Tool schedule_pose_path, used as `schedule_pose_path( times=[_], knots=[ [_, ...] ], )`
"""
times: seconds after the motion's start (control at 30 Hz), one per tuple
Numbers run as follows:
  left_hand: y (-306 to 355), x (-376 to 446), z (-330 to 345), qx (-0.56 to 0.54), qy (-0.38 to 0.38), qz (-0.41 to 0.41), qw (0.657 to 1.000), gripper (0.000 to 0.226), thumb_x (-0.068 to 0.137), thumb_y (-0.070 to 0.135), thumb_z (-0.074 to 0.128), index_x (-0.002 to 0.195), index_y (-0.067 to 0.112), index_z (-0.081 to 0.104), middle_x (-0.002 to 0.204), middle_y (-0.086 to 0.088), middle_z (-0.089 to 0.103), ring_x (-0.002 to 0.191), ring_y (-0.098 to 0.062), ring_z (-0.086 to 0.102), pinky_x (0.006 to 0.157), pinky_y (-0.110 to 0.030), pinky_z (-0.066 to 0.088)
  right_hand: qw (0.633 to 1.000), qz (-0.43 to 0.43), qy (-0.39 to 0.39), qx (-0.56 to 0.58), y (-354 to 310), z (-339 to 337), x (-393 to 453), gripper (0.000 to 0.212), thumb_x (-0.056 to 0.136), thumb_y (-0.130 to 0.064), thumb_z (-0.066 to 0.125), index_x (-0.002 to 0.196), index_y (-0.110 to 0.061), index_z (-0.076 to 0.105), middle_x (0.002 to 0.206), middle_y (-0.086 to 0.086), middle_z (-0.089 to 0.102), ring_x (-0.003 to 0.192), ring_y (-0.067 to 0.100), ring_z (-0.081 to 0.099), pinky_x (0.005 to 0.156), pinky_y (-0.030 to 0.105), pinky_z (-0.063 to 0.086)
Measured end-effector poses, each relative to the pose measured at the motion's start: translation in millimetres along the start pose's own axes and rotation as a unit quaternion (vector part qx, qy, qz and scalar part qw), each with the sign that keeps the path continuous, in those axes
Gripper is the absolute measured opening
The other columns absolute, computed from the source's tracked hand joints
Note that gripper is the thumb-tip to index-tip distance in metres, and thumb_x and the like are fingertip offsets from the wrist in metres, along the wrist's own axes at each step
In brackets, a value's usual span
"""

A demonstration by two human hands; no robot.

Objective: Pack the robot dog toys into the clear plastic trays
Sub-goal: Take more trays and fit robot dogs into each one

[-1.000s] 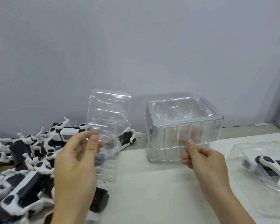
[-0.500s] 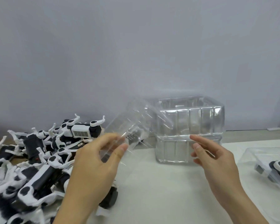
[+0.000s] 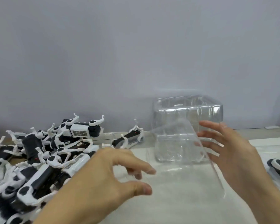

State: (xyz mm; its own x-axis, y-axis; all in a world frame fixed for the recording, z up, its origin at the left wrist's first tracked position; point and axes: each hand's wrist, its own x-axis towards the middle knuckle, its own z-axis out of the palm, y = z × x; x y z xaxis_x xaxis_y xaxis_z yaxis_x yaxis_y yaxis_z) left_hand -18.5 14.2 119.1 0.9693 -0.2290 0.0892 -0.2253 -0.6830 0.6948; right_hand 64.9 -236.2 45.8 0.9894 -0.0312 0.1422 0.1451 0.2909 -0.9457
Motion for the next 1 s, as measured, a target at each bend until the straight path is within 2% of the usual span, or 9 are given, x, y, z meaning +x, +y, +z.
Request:
schedule_pose_path(
  times=[0.17,0.27,0.4,0.5,0.63,0.73,0.83,0.9,1.0],
  knots=[
    [2,10,25,0.043,-0.054,-0.041,0.997,0.033,0.065,0.051,0.086,0.087,0.064,0.067,0.094,0.03,0.062,0.104,0.01,0.049,0.095,-0.017,0.039,0.98,0.019,-0.077,-0.183,-12,-10,-6,0.045,0.076,-0.064,0.05,0.11,-0.043,0.073,0.107,-0.009,0.071,0.101,0.017,0.068,0.086,0.039,0.052],
    [3,12,31,0.063,-0.034,-0.029,0.997,0.031,0.07,0.051,0.082,0.092,0.064,0.064,0.1,0.032,0.059,0.111,0.009,0.044,0.097,-0.02,0.037,0.96,0.01,-0.086,-0.268,-13,-12,-6,0.053,0.066,-0.076,0.05,0.107,-0.05,0.07,0.102,-0.023,0.068,0.091,0.001,0.065,0.09,0.038,0.051],
    [-5,8,16,0.057,0.036,0.02,0.998,0.031,0.078,0.032,0.079,0.088,0.058,0.068,0.111,0.03,0.057,0.12,-0.002,0.048,0.106,-0.031,0.033,0.978,0.012,-0.08,-0.193,-18,-16,-5,0.068,0.066,-0.085,0.046,0.085,-0.026,0.075,0.09,0.001,0.068,0.082,0.017,0.064,0.079,0.038,0.048],
    [-16,4,3,0.015,0.105,0.046,0.993,0.037,0.081,0.009,0.075,0.084,0.046,0.073,0.124,0.032,0.052,0.125,0.011,0.043,0.097,-0.02,0.032,0.975,0.008,-0.132,-0.178,-19,-18,-5,0.074,0.059,-0.087,0.061,0.069,-0.014,0.069,0.075,0.005,0.065,0.072,0.018,0.061,0.074,0.037,0.046],
    [-34,4,0,-0.007,0.14,0.039,0.989,0.04,0.086,0.001,0.068,0.086,0.04,0.074,0.141,0.043,0.031,0.126,0.029,0.026,0.099,-0.018,0.026,0.947,0.032,-0.222,-0.23,-16,-5,-10,0.063,0.063,-0.074,0.068,0.068,-0.012,0.065,0.073,0.005,0.065,0.072,0.015,0.062,0.072,0.03,0.048],
    [-44,8,2,-0.026,0.164,0.031,0.986,0.047,0.088,-0.007,0.063,0.081,0.037,0.076,0.141,0.042,0.029,0.129,0.024,0.028,0.106,-0.022,0.034,0.935,0.054,-0.264,-0.231,-13,2,-13,0.038,0.068,-0.059,0.071,0.082,-0.024,0.067,0.087,0.001,0.067,0.084,0.018,0.066,0.077,0.034,0.05],
    [-49,11,7,-0.06,0.164,0.027,0.984,0.058,0.085,-0.018,0.057,0.072,0.035,0.078,0.14,0.041,0.031,0.128,0.02,0.034,0.095,-0.017,0.051,0.936,0.08,-0.27,-0.212,-9,8,-15,0.054,0.064,-0.06,0.073,0.114,-0.044,0.063,0.107,-0.003,0.067,0.098,0.021,0.07,0.081,0.037,0.056],
    [-51,12,10,-0.071,0.154,0.026,0.985,0.061,0.082,-0.023,0.055,0.069,0.033,0.079,0.142,0.041,0.032,0.129,0.017,0.035,0.093,-0.027,0.056,0.94,0.08,-0.245,-0.222,-7,14,-16,0.062,0.062,-0.069,0.069,0.121,-0.057,0.055,0.108,-0.009,0.068,0.095,0.018,0.071,0.079,0.036,0.058],
    [-53,12,10,-0.088,0.134,0.036,0.986,0.061,0.08,-0.025,0.055,0.067,0.03,0.079,0.145,0.04,0.032,0.135,0.014,0.033,0.101,-0.037,0.051,0.936,0.053,-0.2,-0.284,-6,30,-19,0.072,0.066,-0.084,0.059,0.132,-0.059,0.042,0.106,-0.029,0.063,0.081,0.012,0.074,0.06,0.024,0.056]
  ],
)
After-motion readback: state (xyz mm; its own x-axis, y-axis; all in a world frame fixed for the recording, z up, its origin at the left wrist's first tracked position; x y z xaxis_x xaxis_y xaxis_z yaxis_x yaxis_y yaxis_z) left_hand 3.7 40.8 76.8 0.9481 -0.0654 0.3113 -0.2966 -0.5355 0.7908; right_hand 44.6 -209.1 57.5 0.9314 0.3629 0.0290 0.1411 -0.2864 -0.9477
